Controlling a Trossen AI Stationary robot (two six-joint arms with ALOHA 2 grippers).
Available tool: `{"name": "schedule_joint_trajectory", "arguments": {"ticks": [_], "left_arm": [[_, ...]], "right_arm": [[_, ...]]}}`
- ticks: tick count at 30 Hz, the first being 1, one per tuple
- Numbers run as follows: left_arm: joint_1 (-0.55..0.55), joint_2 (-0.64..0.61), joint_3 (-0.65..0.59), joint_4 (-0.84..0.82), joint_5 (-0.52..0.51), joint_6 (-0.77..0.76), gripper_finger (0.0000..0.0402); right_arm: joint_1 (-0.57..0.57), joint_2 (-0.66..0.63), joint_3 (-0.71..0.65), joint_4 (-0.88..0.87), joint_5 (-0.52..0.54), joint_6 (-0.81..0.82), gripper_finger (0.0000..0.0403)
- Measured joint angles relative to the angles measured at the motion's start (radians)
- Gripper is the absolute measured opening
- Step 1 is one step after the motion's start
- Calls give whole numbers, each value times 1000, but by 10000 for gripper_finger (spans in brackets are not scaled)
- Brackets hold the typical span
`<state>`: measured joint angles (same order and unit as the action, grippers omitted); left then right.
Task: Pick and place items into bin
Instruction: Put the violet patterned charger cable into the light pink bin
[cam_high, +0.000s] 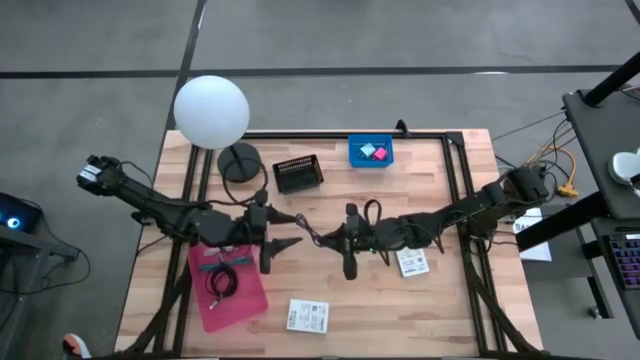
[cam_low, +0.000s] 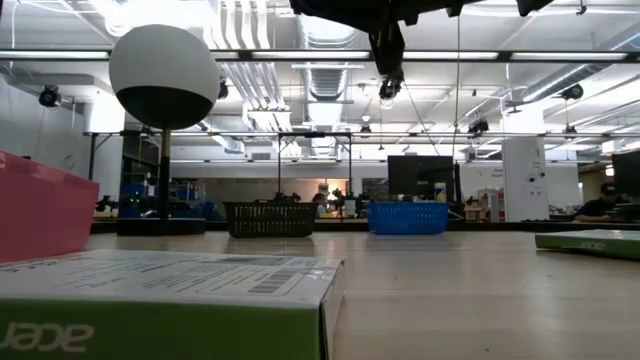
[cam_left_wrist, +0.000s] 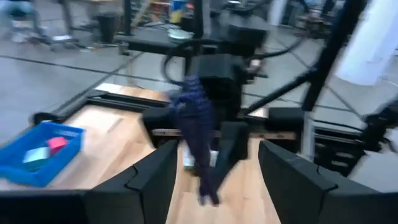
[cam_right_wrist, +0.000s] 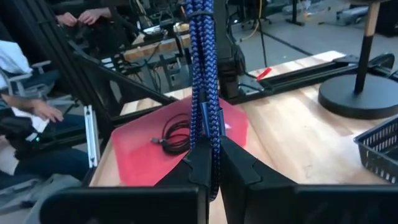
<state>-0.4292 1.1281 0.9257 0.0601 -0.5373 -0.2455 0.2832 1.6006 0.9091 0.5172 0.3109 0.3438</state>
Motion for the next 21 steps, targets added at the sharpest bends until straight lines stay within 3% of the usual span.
{"name": "schedule_joint_trajectory", "arguments": {"ticks": [6, 21], "left_arm": [[5, 4, -1, 13, -157, -8, 210], [13, 59, -2, 176, -136, 1, 210]], "right_arm": [[0, -1, 8, 3, 8, -7, 8], [-22, 0, 10, 6, 7, -14, 8]]}}
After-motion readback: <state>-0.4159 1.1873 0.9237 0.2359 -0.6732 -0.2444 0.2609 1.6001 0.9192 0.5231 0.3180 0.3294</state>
